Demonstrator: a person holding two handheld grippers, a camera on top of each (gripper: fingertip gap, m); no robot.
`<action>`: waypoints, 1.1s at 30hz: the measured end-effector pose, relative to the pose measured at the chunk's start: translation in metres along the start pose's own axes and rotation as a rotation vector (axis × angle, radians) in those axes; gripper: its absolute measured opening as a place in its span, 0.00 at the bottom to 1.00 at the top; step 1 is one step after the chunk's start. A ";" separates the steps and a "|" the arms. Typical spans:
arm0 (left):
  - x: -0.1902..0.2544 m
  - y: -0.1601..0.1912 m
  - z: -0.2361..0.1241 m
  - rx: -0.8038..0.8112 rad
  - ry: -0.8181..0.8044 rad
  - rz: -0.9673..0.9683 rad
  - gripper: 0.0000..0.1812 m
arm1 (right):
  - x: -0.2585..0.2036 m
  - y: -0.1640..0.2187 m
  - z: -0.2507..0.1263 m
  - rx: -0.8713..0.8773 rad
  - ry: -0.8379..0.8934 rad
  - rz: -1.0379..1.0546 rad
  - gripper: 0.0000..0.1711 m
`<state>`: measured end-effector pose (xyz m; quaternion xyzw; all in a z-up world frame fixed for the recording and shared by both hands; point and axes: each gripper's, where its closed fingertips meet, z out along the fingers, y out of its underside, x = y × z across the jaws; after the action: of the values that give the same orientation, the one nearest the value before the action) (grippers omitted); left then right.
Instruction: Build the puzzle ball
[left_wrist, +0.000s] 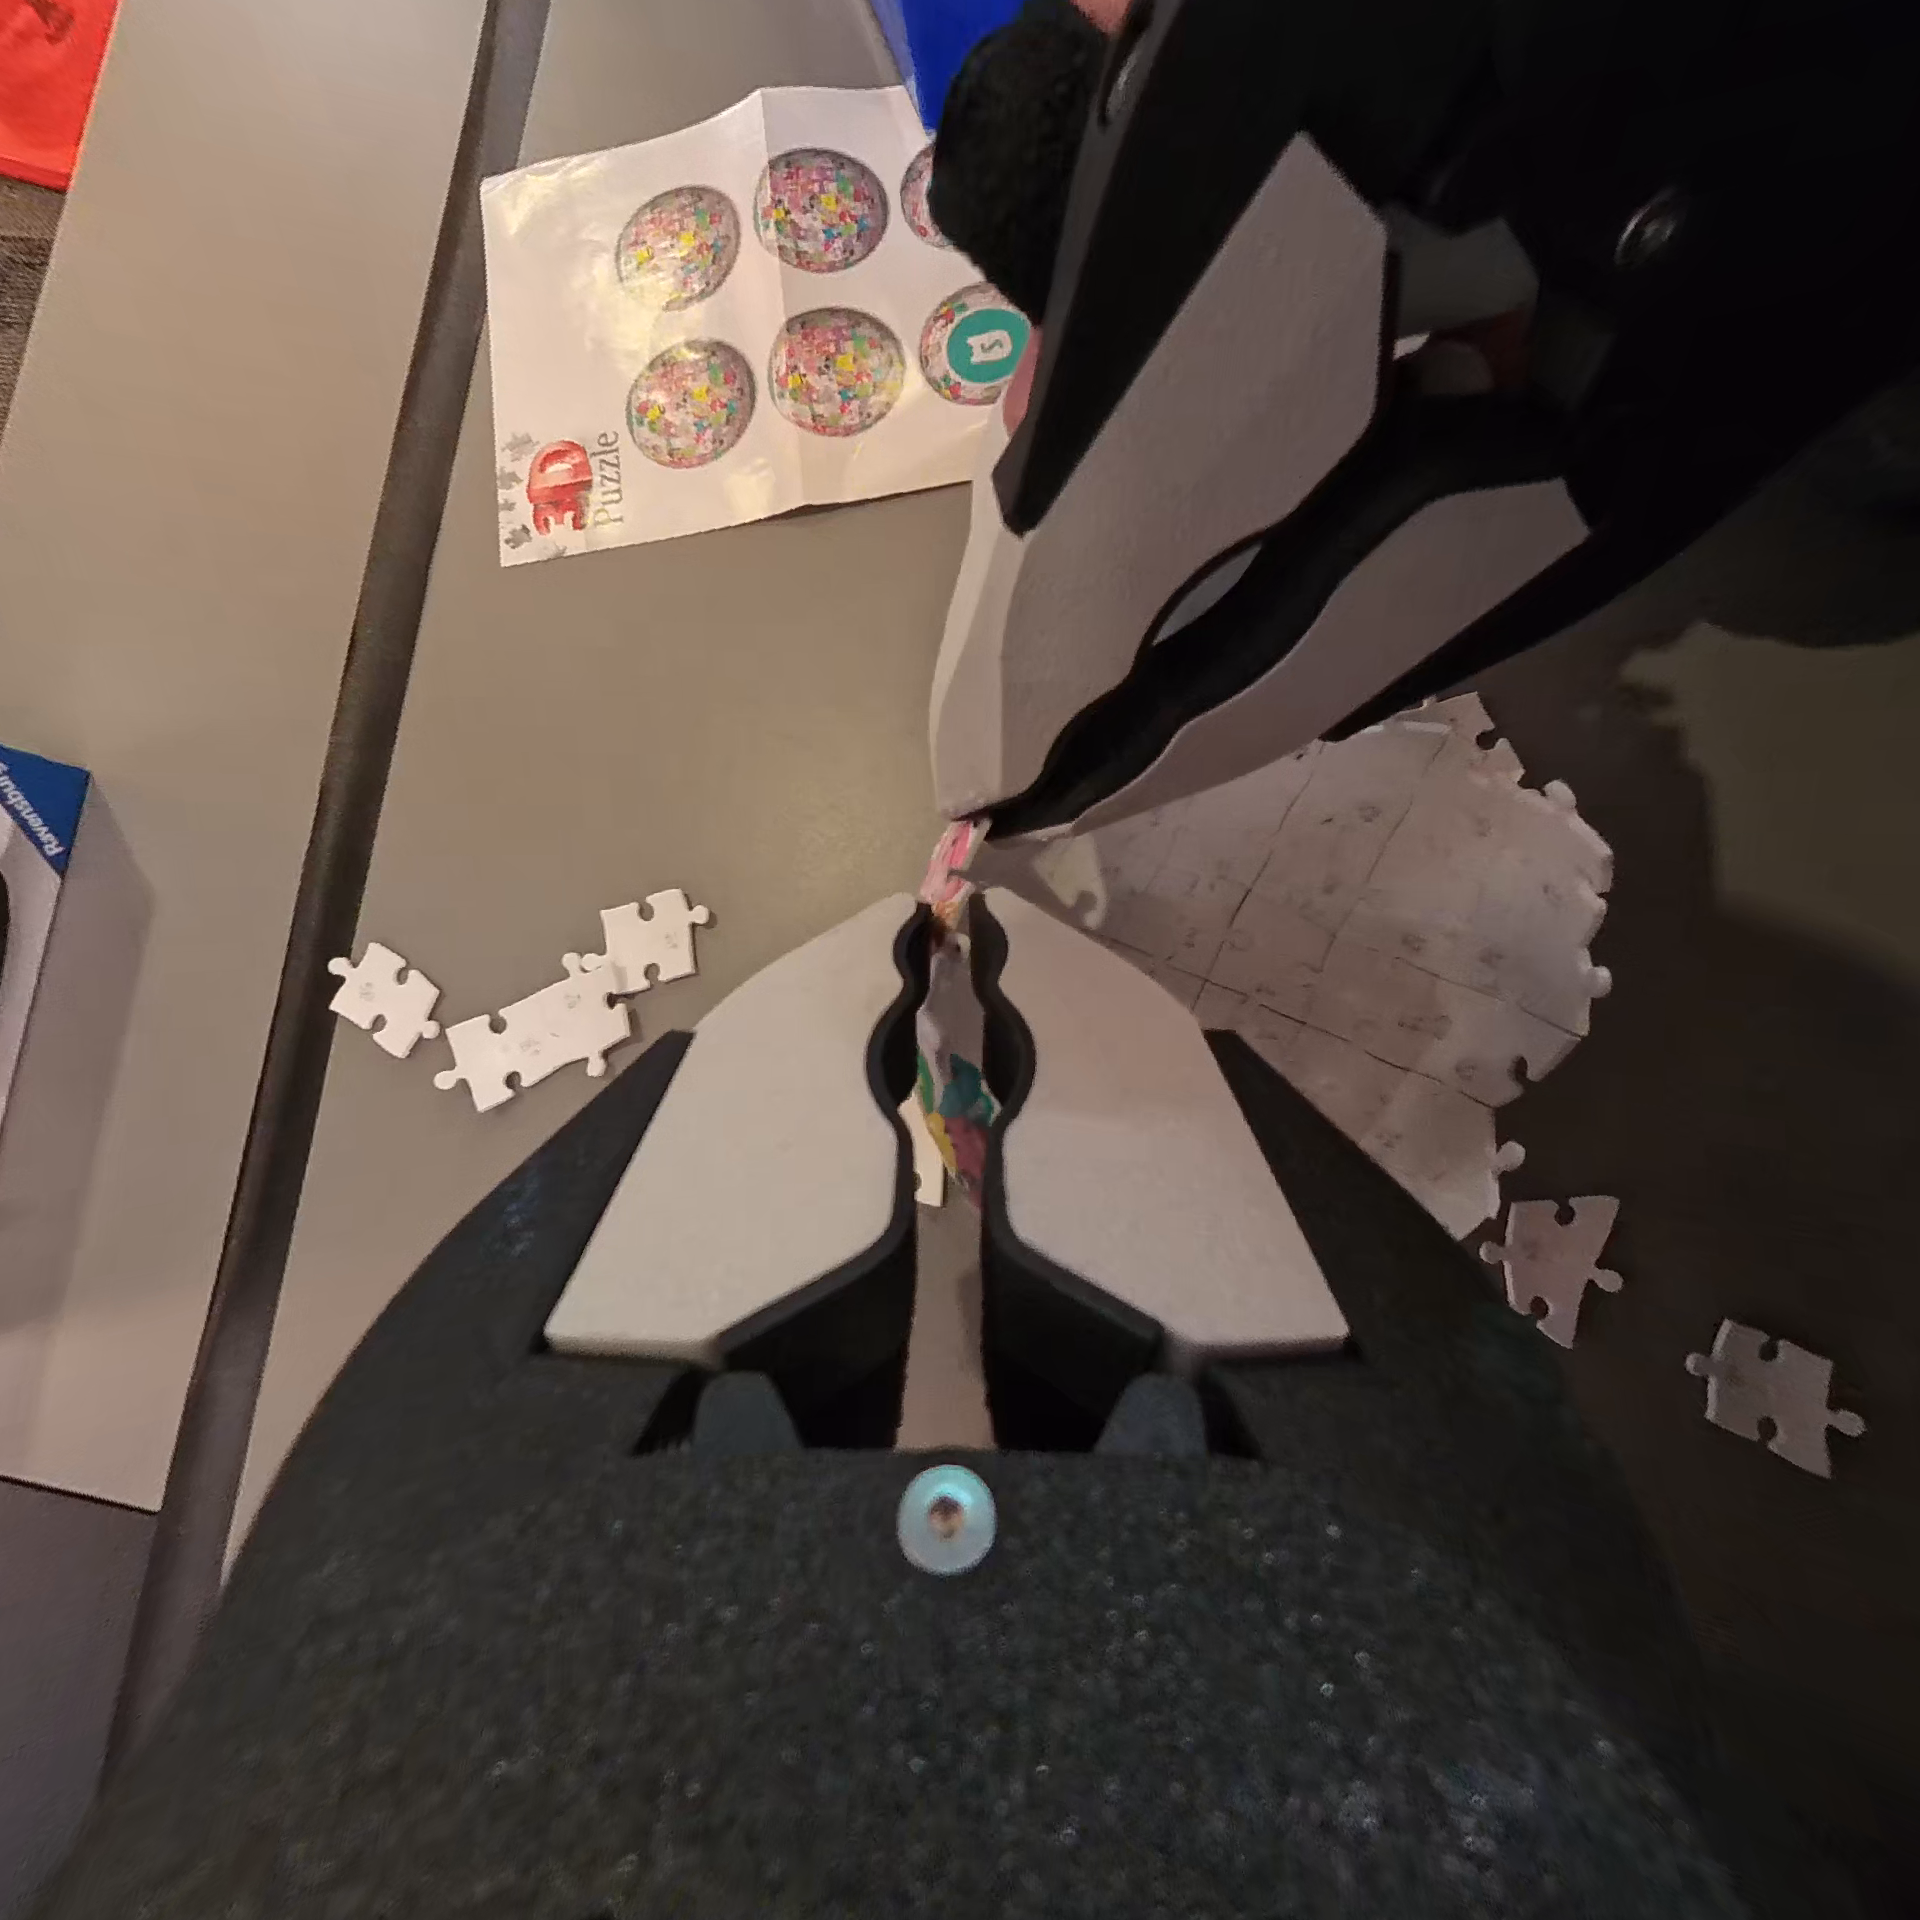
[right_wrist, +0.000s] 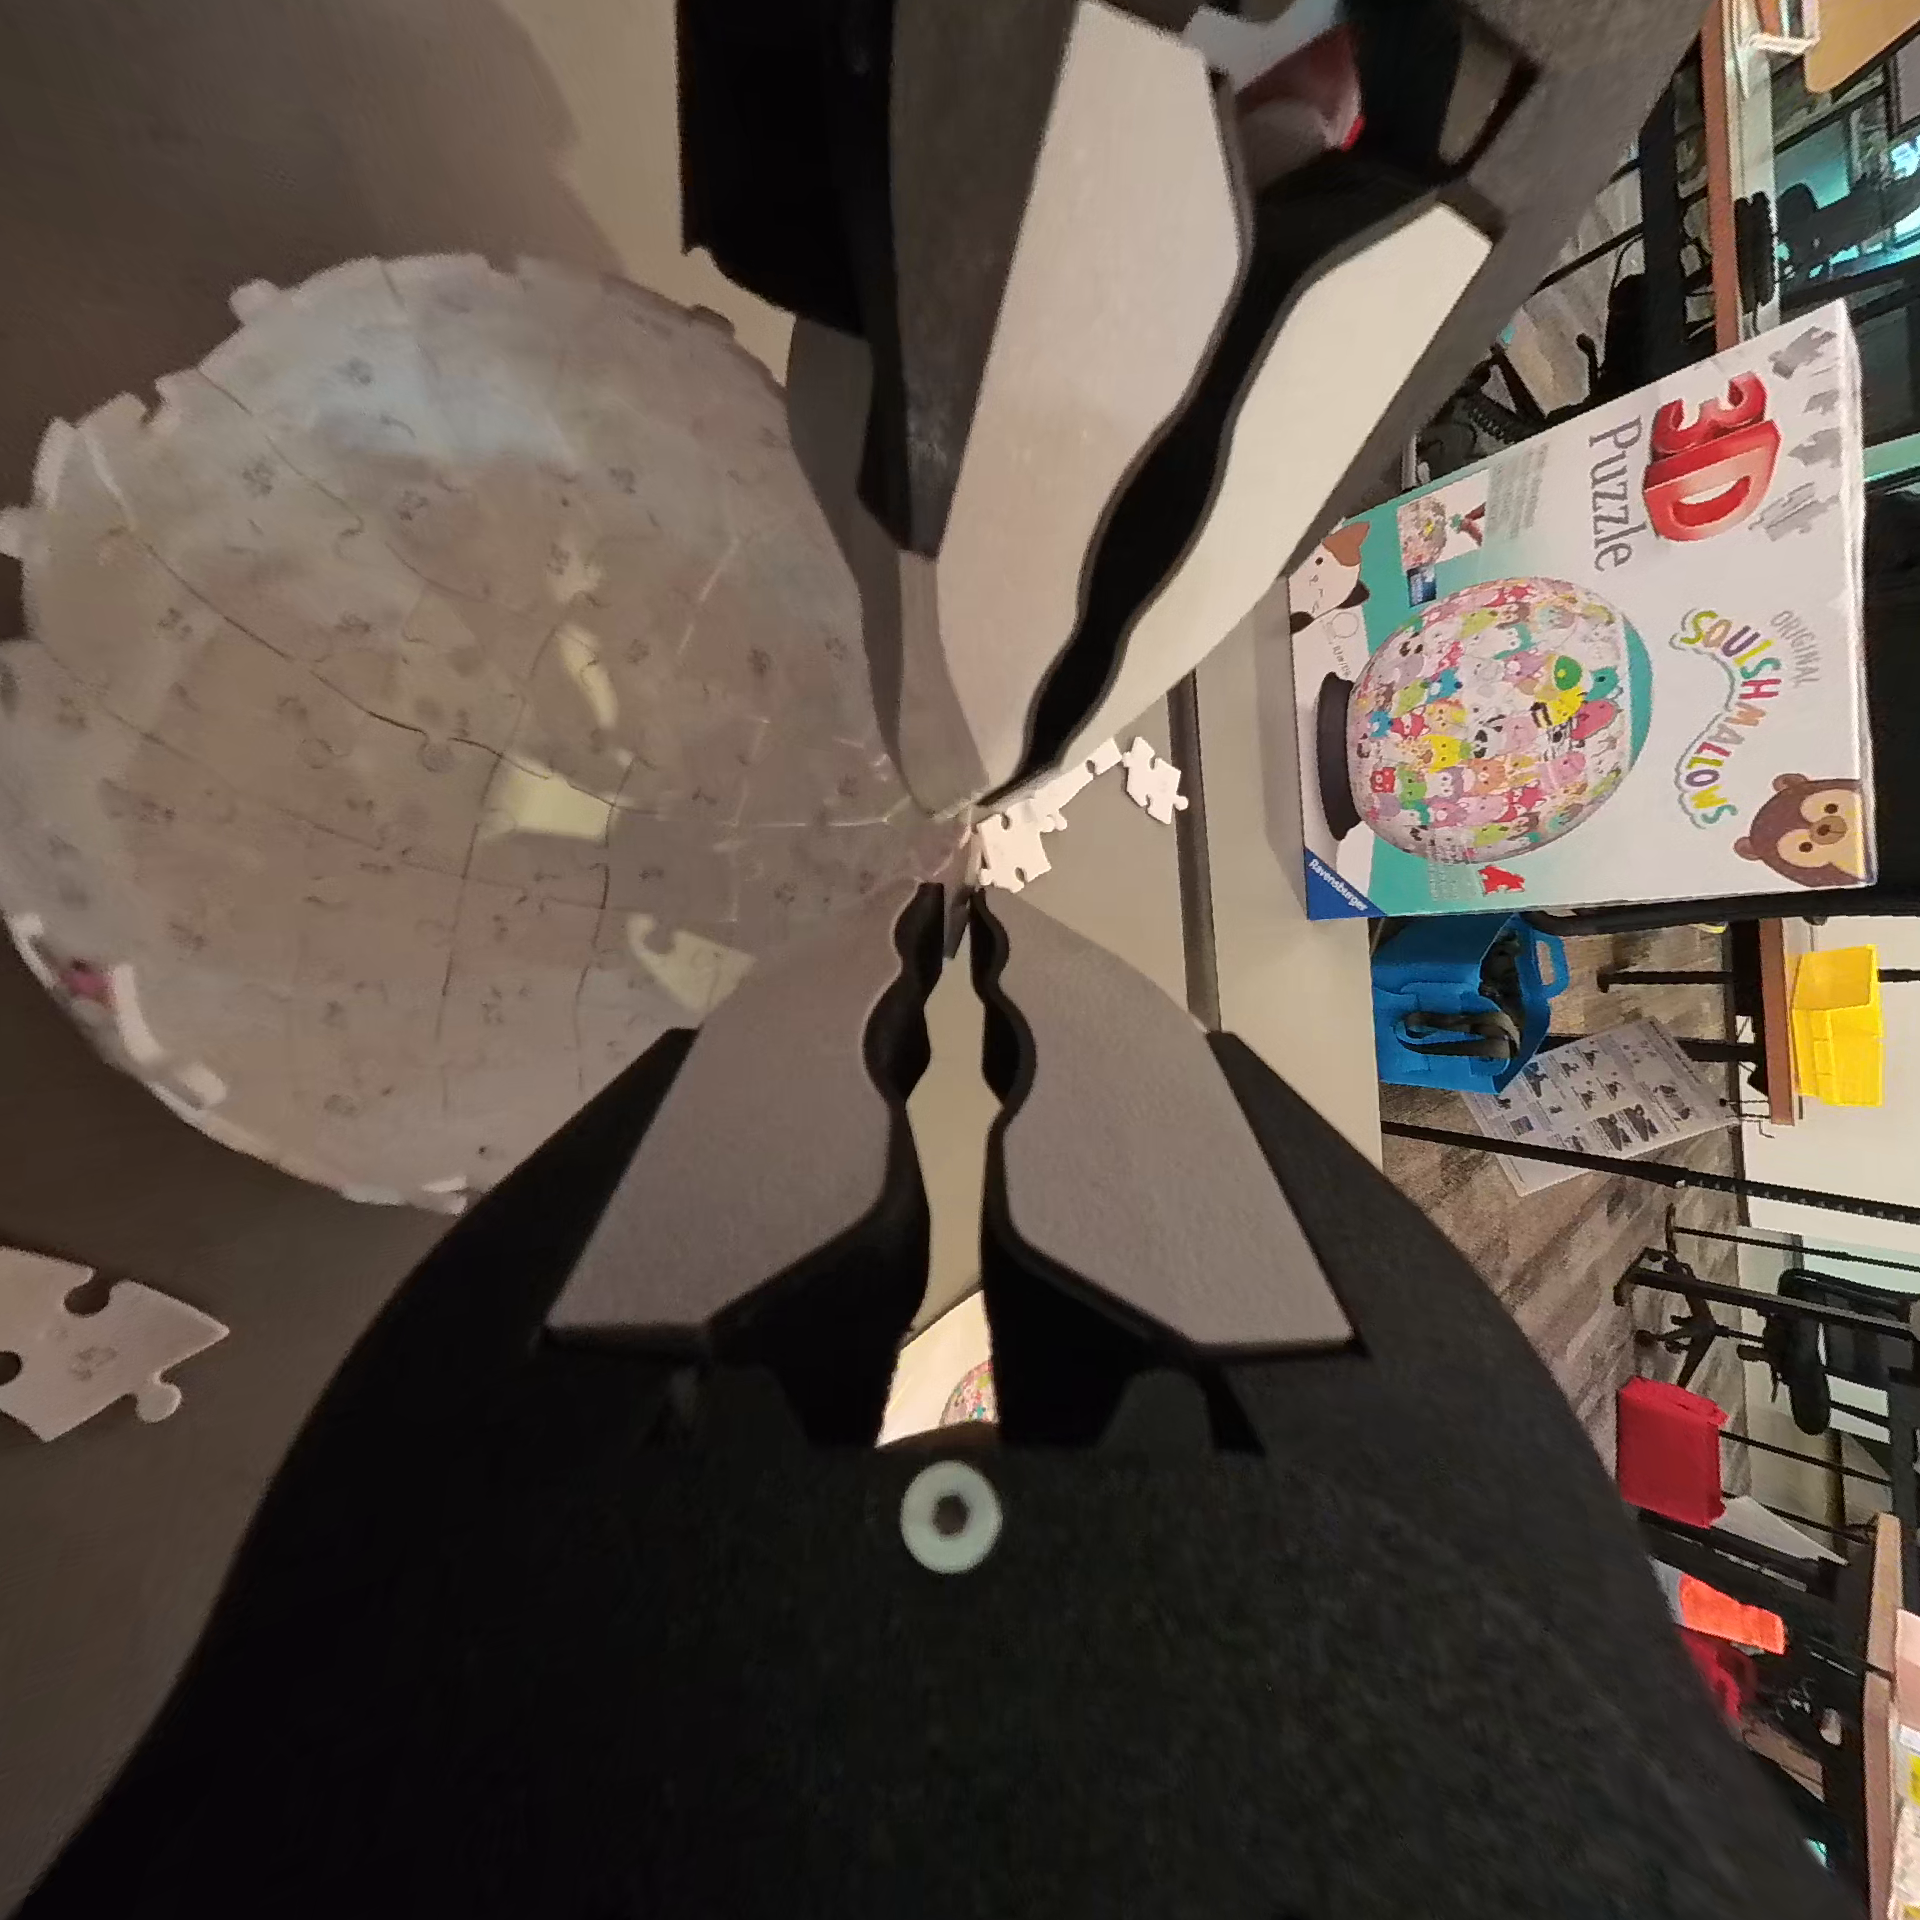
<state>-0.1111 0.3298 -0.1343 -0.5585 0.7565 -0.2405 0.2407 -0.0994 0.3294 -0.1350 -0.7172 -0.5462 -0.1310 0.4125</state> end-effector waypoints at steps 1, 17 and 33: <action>0.000 0.000 0.000 0.001 0.005 -0.007 0.03 | 0.000 0.000 0.000 -0.004 0.002 -0.004 0.03; 0.000 0.002 0.002 -0.007 -0.013 0.010 0.03 | -0.003 0.001 0.002 -0.043 0.019 -0.057 0.03; 0.002 0.005 0.005 -0.010 -0.017 0.033 0.02 | -0.006 0.001 0.003 -0.058 0.034 -0.133 0.03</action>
<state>-0.1118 0.3288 -0.1412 -0.5491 0.7648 -0.2277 0.2484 -0.1009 0.3274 -0.1413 -0.6887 -0.5814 -0.1859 0.3913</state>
